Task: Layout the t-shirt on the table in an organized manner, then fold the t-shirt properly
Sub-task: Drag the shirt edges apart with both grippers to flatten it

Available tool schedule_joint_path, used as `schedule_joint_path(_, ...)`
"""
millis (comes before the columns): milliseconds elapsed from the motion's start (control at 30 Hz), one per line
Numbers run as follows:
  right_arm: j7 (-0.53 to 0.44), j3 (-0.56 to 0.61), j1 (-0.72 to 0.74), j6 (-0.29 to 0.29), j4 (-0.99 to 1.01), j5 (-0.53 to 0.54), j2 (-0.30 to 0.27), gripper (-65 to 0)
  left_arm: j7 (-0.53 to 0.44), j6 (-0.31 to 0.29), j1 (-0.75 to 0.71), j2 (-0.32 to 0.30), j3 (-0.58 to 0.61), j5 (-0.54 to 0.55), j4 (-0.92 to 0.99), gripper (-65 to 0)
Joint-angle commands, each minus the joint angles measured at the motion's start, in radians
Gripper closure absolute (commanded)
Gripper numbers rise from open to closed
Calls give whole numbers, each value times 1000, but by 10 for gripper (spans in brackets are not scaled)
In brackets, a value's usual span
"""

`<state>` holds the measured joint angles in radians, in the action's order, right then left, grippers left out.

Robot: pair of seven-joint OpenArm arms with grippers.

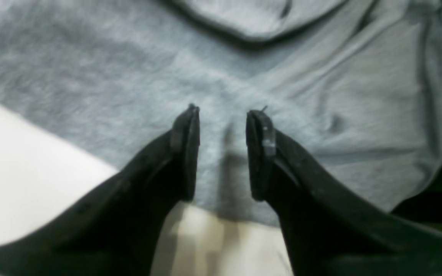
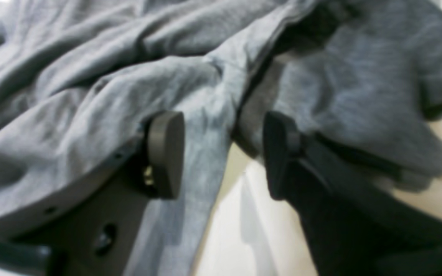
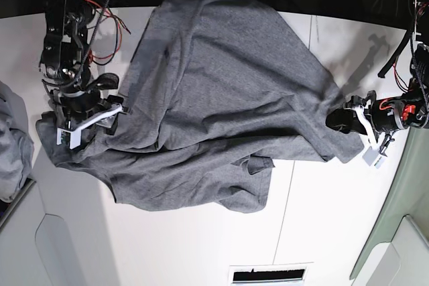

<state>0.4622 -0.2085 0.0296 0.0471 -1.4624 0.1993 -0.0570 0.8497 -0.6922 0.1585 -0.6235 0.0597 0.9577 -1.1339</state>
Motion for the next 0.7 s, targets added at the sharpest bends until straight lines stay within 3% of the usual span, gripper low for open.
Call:
schedule_joint_path(0,-38,-5,53,-3,19,-7,0,-326,0,-6,18,-19,-8,22,-15,-230)
schedule_joint_path(167,-48,-6,158,-39,187,-47,5,-326,30,-6,-10,-10,-8,37,-15,-230)
schedule_joint_path(267,-51,-6,169,-32,215,-46,6,-314,18,-6,-46,6,-8,24,-15,-230)
schedule_joint_path(333,-50,-6,169,-32,213,-50,5,-219,-19,-6,-60,33,-8,-50,-14,-230)
schedule_joint_path(433,-20,-6,166,-32,188,-103,5,0,-81,-6,-61,82,-8,-190,-9,-230)
schedule_joint_path(533,53,-11,135,-33,109,-140,5,0,-118,11,-61,112,-8,-290,-5,-230)
schedule_joint_path(667,85,-21,13,-32,-78,-140,1,0,-134,19,-48,114,-7,-327,49,-230)
